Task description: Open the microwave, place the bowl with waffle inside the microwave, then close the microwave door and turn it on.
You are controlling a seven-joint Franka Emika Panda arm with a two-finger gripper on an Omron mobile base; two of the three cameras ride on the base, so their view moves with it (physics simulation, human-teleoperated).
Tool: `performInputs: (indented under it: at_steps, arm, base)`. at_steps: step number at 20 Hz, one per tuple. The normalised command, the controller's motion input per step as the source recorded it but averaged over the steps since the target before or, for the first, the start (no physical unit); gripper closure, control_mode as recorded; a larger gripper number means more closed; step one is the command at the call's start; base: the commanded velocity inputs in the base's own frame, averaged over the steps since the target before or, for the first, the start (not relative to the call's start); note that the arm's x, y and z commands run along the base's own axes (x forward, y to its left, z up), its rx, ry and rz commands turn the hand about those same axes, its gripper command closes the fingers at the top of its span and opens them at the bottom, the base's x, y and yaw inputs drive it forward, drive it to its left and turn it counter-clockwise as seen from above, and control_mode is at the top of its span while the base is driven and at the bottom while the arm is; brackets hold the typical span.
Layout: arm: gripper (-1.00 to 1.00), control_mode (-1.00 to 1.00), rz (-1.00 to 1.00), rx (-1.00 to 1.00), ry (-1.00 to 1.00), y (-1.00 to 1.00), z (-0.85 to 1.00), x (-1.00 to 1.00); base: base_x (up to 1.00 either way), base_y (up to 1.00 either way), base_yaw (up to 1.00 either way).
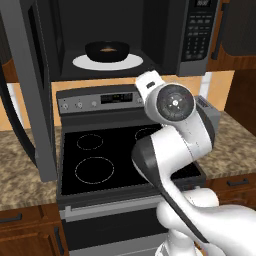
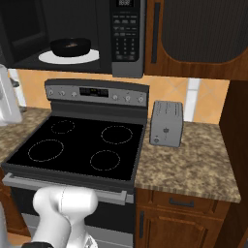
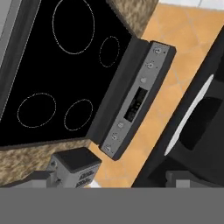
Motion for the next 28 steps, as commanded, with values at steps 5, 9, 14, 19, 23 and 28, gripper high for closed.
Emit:
performInputs:
  at_steps: [5,9,14,19,23,28]
  arm:
    - [-1.00,-1.00,0.00,-0.26,-0.05,-0.13,-0.59,-0.21]
    - [-1.00,-1.00,0.00,-0.22,-0.06,0.00,-0.40,-0.03]
    - [-1.00,-1.00,0.00,-0.20,-0.17,0.07,-0.31,0.00]
    - [-1.00,-1.00,-0.01,-0.17,-0.23,0.37,-0.20,0.00]
    - [-1.00,-1.00,-0.02,-0.16,-0.24,0.48,-0.13,0.00]
    - [-1.00,-1.00,-0.04,-0.12,-0.21,0.50,-0.13,0.00]
  base:
    - [0.00,0.00,0.00]
    - [0.00,0.00,0.00]
    - [0.00,0.00,0.00]
    - [0.00,0.00,0.00]
    - [0.00,0.00,0.00]
    - [0.00,0.00,0.00]
